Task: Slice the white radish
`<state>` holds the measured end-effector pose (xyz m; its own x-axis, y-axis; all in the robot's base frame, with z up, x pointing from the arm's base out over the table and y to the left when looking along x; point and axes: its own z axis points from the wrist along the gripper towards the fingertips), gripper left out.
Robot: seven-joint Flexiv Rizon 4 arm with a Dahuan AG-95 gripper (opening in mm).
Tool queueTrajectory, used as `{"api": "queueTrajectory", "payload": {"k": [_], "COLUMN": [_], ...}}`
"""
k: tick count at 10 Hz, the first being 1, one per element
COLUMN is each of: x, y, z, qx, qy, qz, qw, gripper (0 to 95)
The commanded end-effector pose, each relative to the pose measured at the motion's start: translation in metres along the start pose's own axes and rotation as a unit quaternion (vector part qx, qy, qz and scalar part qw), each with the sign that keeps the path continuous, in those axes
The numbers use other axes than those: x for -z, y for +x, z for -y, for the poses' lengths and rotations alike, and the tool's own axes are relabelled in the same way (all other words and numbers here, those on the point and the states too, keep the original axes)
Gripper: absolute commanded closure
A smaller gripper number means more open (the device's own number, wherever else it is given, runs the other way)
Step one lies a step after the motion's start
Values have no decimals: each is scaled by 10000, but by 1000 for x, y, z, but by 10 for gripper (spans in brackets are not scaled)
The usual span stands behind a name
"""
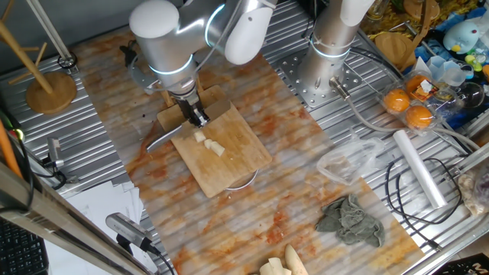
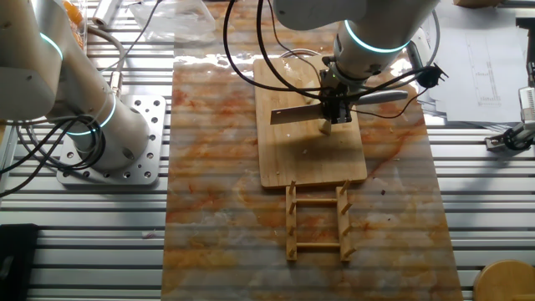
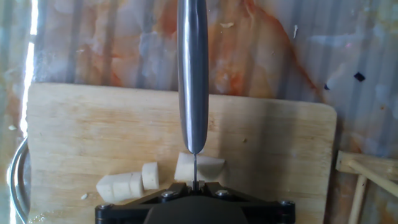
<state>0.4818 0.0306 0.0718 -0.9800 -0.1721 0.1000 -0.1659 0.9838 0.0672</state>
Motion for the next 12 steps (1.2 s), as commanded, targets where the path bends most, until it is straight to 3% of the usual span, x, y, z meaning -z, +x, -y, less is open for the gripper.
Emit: {"api": "queueTrajectory", "payload": {"k": [1, 5, 9, 11, 12], "x": [3, 3, -1, -14, -32], "y": [1, 2, 5, 8, 13], "z": [-2, -1, -2, -6, -8], "qx": [-21, -169, -195, -219, -194], "qy": [-16, -116, -110, -88, -62], "qz": [-66, -130, -115, -68, 63], "qw": [10000, 9997, 9997, 9997, 9998], "gripper": [950, 950, 950, 950, 950]}}
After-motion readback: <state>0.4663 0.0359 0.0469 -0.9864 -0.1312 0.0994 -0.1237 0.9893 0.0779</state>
